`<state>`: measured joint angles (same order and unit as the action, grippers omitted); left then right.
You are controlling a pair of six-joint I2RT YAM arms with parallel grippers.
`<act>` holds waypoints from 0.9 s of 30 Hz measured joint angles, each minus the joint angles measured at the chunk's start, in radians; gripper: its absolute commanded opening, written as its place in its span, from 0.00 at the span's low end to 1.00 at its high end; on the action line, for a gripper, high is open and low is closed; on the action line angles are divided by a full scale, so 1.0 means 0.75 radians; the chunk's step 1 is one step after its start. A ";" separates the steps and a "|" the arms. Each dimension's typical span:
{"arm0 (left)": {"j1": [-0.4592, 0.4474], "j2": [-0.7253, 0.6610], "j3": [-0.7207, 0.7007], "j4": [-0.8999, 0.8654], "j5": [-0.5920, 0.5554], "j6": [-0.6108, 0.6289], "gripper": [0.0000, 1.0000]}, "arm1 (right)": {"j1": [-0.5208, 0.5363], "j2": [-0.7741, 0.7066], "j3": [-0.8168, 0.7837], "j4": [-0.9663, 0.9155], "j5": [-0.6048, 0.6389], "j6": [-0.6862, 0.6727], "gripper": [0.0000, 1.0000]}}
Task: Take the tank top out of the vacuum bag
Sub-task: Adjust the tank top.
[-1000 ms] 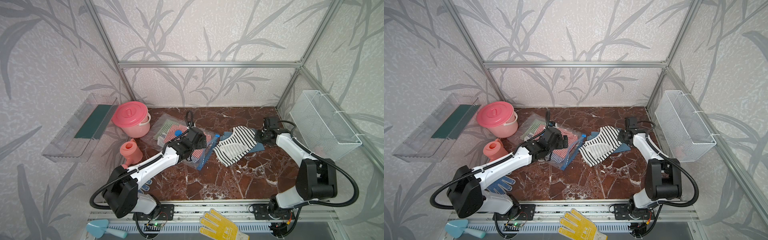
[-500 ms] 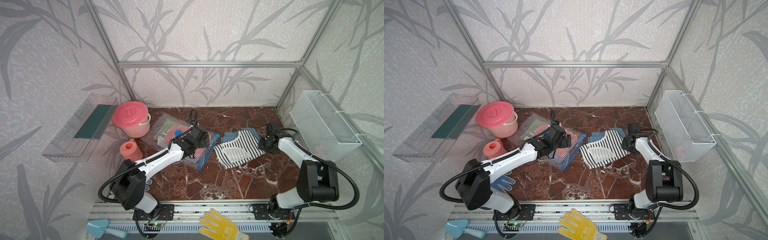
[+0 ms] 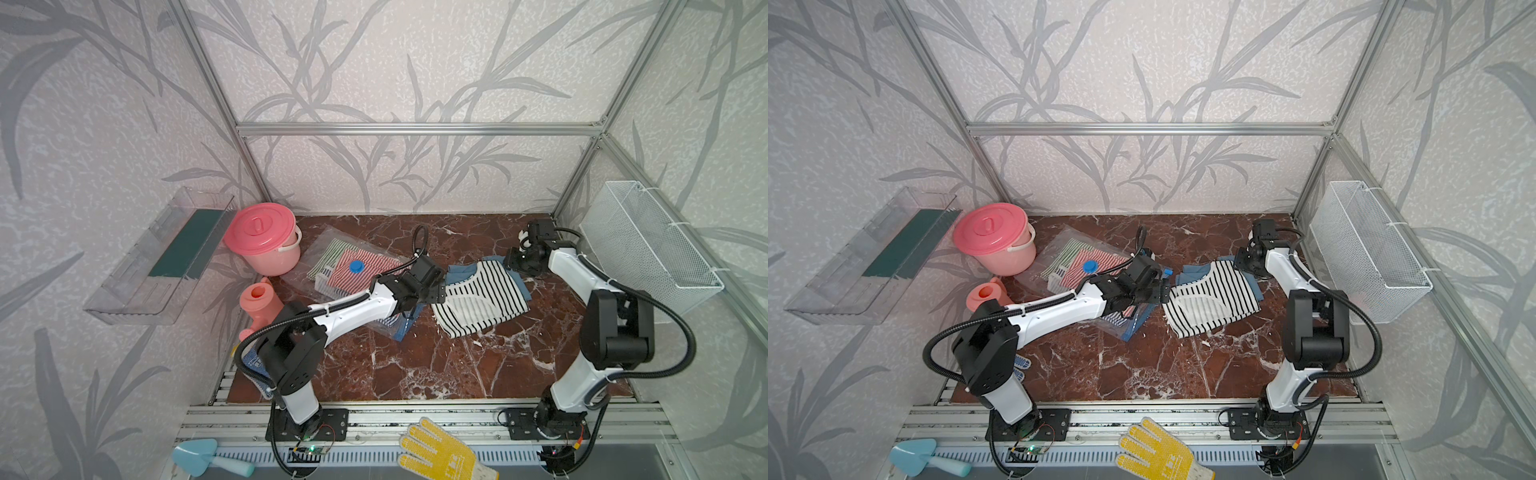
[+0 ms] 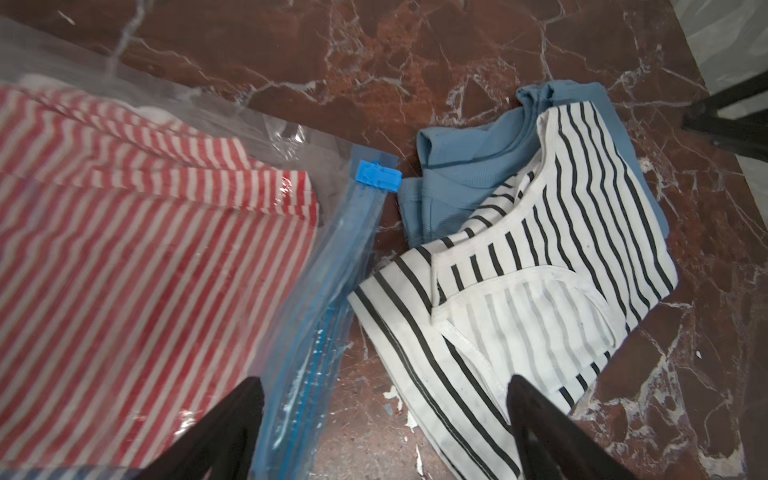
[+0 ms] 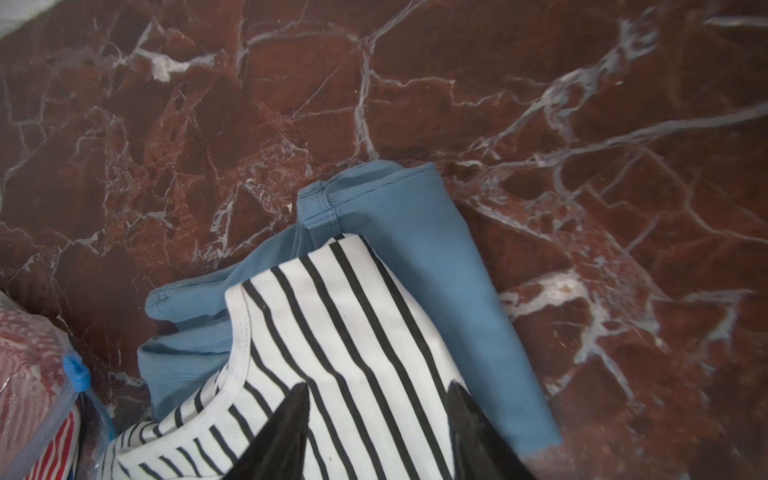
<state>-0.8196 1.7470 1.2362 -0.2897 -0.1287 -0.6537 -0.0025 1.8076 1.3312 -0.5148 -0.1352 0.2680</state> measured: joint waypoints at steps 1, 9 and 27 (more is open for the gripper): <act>-0.001 0.026 0.002 0.004 0.008 -0.015 0.91 | 0.009 0.058 0.041 -0.005 -0.003 -0.011 0.58; 0.007 0.224 0.079 0.009 0.074 -0.098 0.89 | 0.085 0.309 0.242 -0.044 0.008 -0.071 0.61; -0.020 0.347 0.162 0.040 0.246 -0.289 0.83 | 0.096 0.315 0.234 -0.050 0.098 -0.054 0.59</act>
<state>-0.8345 2.0071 1.3575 -0.2600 0.0555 -0.8703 0.0692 2.0441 1.5070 -0.5526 -0.0620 0.2276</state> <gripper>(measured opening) 0.827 0.594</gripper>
